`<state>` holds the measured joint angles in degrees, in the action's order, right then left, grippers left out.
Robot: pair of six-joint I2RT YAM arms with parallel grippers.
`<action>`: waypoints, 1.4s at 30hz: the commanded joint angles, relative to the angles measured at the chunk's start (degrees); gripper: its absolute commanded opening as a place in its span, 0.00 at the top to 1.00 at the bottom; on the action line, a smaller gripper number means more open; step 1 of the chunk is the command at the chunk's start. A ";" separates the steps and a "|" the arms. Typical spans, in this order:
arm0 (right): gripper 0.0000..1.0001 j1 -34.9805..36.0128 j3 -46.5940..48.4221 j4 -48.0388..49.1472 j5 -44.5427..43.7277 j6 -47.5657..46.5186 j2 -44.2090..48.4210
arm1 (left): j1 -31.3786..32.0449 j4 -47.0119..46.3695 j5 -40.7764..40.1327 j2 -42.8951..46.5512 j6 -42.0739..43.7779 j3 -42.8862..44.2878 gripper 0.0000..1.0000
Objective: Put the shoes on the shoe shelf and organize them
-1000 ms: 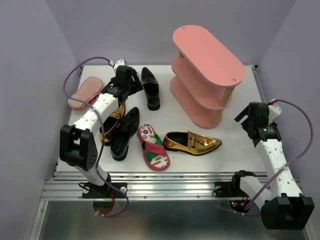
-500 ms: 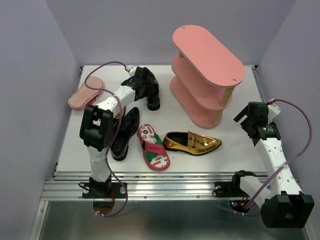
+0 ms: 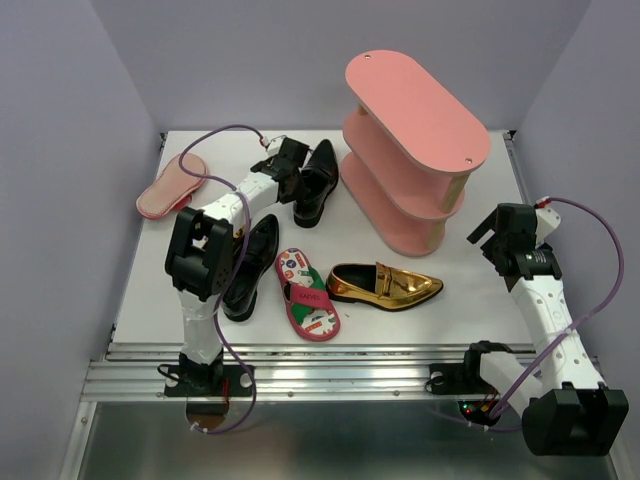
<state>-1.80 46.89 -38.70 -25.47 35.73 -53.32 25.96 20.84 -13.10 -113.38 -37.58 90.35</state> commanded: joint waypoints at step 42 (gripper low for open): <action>0.00 -0.13 1.62 3.63 0.43 -1.36 -0.29 | 14.47 6.06 12.66 10.91 18.60 9.23 1.00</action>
<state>-1.80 46.89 -37.69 -25.02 35.14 -54.02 38.98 35.18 -2.66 -103.20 -16.97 94.19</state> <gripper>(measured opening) 0.998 0.058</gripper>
